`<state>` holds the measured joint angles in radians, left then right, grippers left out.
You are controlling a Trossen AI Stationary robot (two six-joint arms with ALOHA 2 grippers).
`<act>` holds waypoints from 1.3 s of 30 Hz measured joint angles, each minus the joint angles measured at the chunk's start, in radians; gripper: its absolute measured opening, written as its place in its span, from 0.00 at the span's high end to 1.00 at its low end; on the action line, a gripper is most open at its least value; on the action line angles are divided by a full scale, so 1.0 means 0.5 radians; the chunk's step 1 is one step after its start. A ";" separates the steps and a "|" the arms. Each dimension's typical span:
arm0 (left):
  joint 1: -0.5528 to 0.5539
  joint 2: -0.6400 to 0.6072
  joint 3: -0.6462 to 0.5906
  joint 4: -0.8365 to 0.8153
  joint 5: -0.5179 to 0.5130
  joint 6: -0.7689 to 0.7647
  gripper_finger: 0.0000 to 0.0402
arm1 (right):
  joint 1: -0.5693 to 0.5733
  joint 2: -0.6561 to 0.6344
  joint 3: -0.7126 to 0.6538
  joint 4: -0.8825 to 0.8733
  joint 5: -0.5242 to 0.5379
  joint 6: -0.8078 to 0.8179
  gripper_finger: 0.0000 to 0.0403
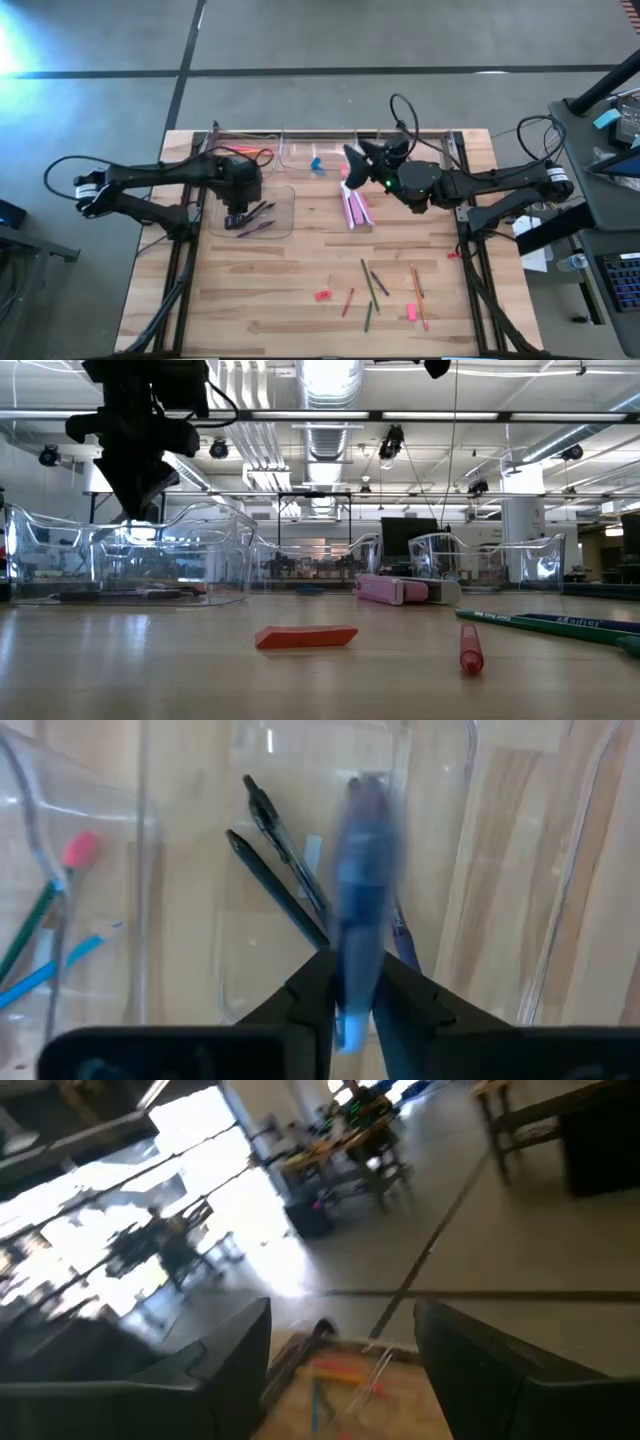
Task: Sort crayons/erasers/pens/pencils in bins
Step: Put the gray pen into the bottom left transparent bin, then put the orange pencil into the top left transparent bin
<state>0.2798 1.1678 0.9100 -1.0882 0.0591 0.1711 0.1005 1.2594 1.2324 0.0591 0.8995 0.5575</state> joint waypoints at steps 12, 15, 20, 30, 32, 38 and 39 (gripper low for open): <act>0.000 0.041 0.108 0.000 0.029 -0.014 0.56 | 0.044 -0.143 0.001 -1.094 -1.154 0.660 0.42; 0.000 -0.013 0.187 0.093 0.070 -0.015 0.54 | 0.177 -0.127 0.001 -1.532 -1.231 0.913 0.42; 0.001 -0.197 0.234 0.589 0.297 -0.124 0.54 | 0.489 -0.046 -0.018 -2.150 -1.237 1.352 0.42; -0.001 -0.462 0.192 1.562 0.606 -0.534 0.54 | 1.117 0.149 -0.209 -2.401 -1.403 2.254 0.44; -0.001 -0.489 0.192 1.639 0.621 -0.544 0.54 | 1.229 0.178 -0.293 -2.299 -1.481 2.409 0.45; -0.002 -0.535 0.191 1.679 0.630 -0.594 0.54 | 1.560 0.272 -0.525 -1.769 -1.521 2.826 0.47; -0.002 -0.540 0.191 1.682 0.630 -0.594 0.54 | 1.604 0.299 -0.546 -1.700 -1.522 2.880 0.47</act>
<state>0.2787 0.8980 1.0054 -0.2472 0.3742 -0.1257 0.9026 1.4090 0.9593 -0.7908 0.1383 1.9975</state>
